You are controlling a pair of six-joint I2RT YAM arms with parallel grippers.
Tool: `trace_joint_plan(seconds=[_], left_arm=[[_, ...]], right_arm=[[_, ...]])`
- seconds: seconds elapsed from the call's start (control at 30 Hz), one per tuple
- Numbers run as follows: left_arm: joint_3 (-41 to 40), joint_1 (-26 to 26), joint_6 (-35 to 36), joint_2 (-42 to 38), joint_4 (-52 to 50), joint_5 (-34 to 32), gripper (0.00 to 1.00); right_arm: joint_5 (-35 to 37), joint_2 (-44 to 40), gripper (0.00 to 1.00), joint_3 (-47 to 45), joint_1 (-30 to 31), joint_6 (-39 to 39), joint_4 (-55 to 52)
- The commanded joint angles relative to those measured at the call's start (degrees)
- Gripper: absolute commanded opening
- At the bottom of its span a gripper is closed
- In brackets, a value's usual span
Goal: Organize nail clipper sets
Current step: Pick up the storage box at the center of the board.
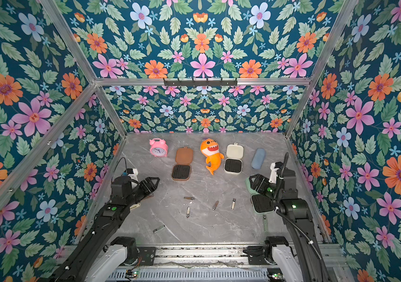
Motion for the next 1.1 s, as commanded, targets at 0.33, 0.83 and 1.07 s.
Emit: trace_joint_plan(seconds=[0.33,0.83,1.07], left_arm=[[0.8,-5.9,-1.5,11.2,-0.1,-1.6,0.69],[6.2,-5.3,2.6,12.1,-12.3,-10.8,0.69],[13.6,9.6,8.6,18.3,-11.8,0.4,0.71]], right_arm=[[11.1,29.9,0.74,11.0,21.0,3.5,-2.1],[2.7,50.9,0.75,28.3,33.3,-12.6,-2.1],[-2.7,55.8,0.79,32.3,48.3,-22.5,1.0]])
